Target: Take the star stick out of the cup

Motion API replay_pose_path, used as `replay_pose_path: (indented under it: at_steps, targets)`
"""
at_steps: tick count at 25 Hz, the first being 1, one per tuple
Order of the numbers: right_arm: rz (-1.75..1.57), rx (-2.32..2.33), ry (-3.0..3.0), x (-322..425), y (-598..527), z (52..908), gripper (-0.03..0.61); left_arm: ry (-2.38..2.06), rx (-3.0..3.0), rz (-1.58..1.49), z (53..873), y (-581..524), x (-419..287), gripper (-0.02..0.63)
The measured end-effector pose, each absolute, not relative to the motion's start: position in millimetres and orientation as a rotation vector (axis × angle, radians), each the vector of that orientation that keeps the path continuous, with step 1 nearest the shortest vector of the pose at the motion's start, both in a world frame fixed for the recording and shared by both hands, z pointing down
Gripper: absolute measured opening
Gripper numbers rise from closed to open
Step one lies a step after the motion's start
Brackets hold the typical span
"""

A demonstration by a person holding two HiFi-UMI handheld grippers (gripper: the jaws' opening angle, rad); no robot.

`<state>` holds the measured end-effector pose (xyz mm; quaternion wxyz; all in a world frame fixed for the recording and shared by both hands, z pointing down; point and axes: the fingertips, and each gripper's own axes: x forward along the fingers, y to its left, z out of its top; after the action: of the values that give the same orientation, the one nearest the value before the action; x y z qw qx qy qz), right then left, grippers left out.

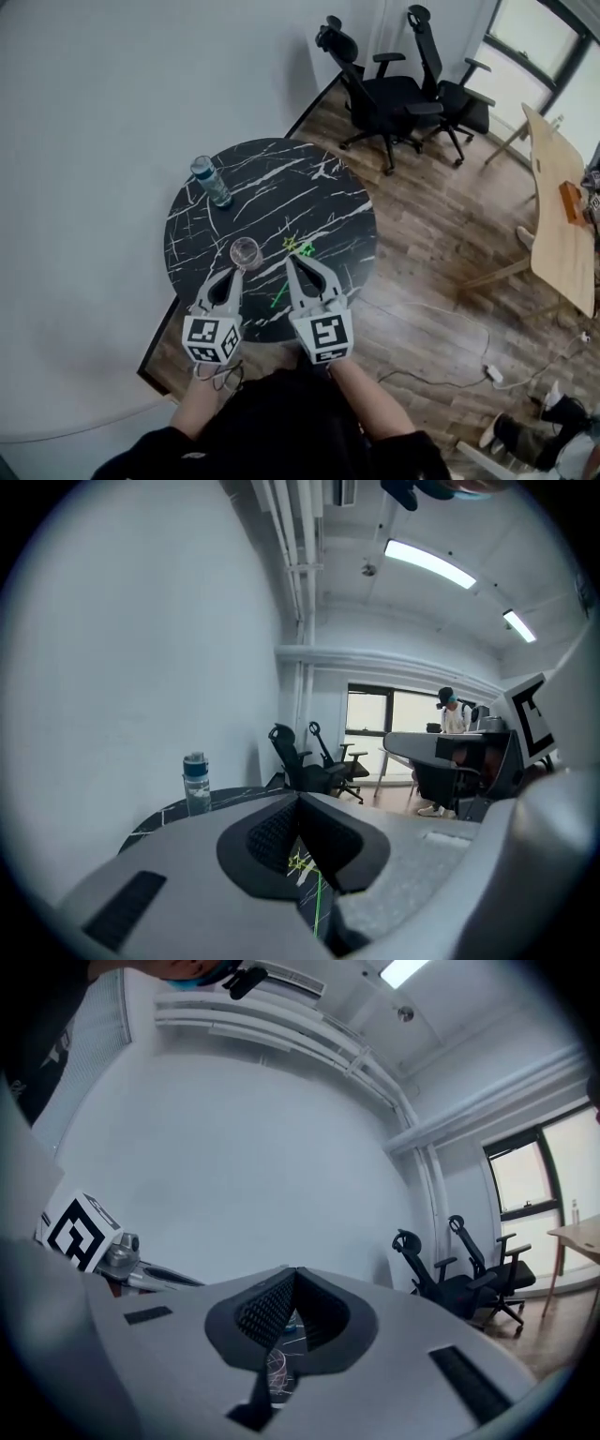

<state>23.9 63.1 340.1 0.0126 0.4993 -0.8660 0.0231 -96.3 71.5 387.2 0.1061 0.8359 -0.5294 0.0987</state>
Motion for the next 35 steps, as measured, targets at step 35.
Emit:
replay_pose_path:
  at_steps: [35]
  targets:
    - [-0.294, 1.717, -2.586, 65, 114, 241, -0.005, -1.640, 2.674, 0.067, 281, 111, -80, -0.002]
